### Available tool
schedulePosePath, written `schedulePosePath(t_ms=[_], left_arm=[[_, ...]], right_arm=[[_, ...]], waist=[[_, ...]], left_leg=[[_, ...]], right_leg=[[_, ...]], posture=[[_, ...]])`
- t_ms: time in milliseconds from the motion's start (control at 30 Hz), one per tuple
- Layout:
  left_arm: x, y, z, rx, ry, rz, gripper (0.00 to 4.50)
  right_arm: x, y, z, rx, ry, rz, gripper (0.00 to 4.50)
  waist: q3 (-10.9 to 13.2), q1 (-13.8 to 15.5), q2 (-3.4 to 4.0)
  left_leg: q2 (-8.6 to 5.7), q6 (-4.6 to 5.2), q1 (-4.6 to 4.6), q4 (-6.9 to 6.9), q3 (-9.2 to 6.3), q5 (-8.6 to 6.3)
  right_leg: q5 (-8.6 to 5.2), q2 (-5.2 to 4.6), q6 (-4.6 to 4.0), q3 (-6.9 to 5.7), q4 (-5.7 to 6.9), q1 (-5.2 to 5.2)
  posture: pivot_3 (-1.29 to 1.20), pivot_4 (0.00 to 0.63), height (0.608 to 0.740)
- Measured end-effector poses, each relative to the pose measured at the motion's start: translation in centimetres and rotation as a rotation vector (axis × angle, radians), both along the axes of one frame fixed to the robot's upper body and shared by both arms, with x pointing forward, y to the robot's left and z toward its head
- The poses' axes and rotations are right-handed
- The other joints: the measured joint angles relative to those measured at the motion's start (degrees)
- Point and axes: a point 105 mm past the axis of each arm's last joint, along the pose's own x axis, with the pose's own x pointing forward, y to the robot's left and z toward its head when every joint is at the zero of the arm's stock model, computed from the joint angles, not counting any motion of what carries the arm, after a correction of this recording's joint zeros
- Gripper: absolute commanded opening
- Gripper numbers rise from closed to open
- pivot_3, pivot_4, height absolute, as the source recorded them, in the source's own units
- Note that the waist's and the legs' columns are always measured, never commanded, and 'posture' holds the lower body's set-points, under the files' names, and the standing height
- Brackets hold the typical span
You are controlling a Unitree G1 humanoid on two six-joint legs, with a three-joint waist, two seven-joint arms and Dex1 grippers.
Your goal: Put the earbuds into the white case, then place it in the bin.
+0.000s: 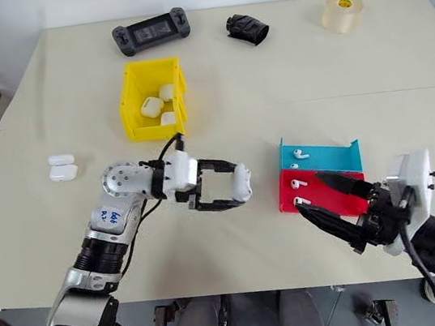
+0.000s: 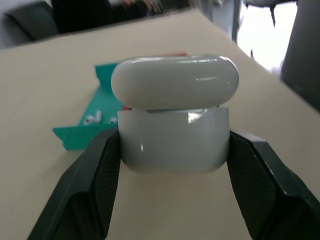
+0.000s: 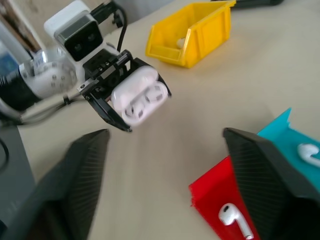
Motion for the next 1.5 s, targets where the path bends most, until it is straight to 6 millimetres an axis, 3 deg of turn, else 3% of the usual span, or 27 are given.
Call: schedulePosePath(t_ms=[133, 267, 467, 633, 833, 1133, 1267, 1367, 1500], left_arm=[[-0.2, -1.2, 0.3, 0.053, -0.033, -0.025, 2.78], [-0.3, -1.2, 0.3, 0.086, -0.033, -0.017, 2.78], [-0.2, -1.4, 1.0, 0.108, -0.07, -0.01, 2.78], [-0.3, -1.4, 0.8, 0.124, -0.067, -0.007, 2.78], [-0.5, -1.5, 1.1, 0.069, -0.041, -0.007, 2.78], [-0.4, -0.8, 1.3, -0.049, 0.025, 0.014, 2.78], [1.4, 0.3, 4.5, -0.322, 0.053, 0.198, 2.78], [3.7, 2.5, 6.1, -0.443, 0.056, 0.426, 2.78], [7.0, 6.9, 6.3, -0.568, 0.054, 0.825, 2.78]], right_arm=[[1.0, 2.8, 1.4, -0.009, -0.093, 0.079, 1.42], [2.2, 5.0, 0.9, -0.062, -0.085, 0.111, 0.02], [3.3, 6.9, -0.2, -0.122, -0.055, 0.133, 0.02], [3.8, 8.2, 0.5, -0.116, -0.073, 0.163, 0.02], [3.6, 6.7, -1.7, -0.179, 0.008, 0.134, 0.02], [3.2, 5.3, -1.7, -0.125, -0.038, 0.138, 0.02], [3.0, 3.6, -2.9, -0.034, -0.027, 0.074, 0.02], [2.6, 2.1, -2.2, -0.04, -0.096, 0.021, 0.57], [2.9, -0.9, -0.2, -0.067, -0.281, -0.162, 1.88]], waist=[[0.0, 0.0, 0.0], [0.0, 0.1, -0.01], [0.0, 0.2, -0.02], [0.0, 0.1, -0.02], [0.0, 0.3, -0.04], [0.0, 0.1, -0.07], [0.1, 0.3, -0.14], [0.1, 0.2, -0.15], [0.1, 0.1, -0.16]], left_leg=[[0.14, -0.01, -0.01, -0.03, -0.03, 0.0], [0.12, -0.01, -0.08, 0.0, -0.05, 0.0], [0.09, -0.02, -0.17, -0.01, -0.15, 0.01], [0.13, -0.02, -0.19, -0.03, -0.16, 0.01], [0.03, 0.0, -0.3, 0.04, -0.22, 0.0], [0.06, -0.02, -0.26, 0.04, -0.18, 0.01], [0.06, -0.01, -0.31, 0.12, -0.24, 0.01], [0.05, -0.01, -0.23, 0.11, -0.2, 0.01], [0.05, -0.05, -0.09, 0.01, -0.12, 0.03]], right_leg=[[0.0, -0.05, 0.0, 0.0, -0.01, -0.03], [0.0, -0.08, 0.0, -0.01, 0.0, -0.07], [0.0, -0.09, 0.0, -0.09, -0.04, -0.07], [0.0, -0.06, 0.0, -0.12, -0.03, -0.14], [0.0, -0.13, 0.01, -0.14, 0.17, -0.15], [0.0, -0.05, 0.0, -0.13, 0.27, -0.17], [0.01, -0.13, 0.03, -0.14, 0.29, -0.16], [0.02, -0.09, 0.05, -0.12, 0.29, -0.13], [0.02, -0.03, 0.04, -0.05, 0.39, -0.13]], posture=[[0.0, 0.15, 0.74], [0.0, 0.15, 0.74], [0.0, 0.15, 0.74], [0.0, 0.15, 0.74], [0.0, 0.15, 0.74], [0.0, 0.15, 0.74], [0.0, 0.15, 0.74], [0.0, 0.15, 0.74], [0.0, 0.15, 0.74]])
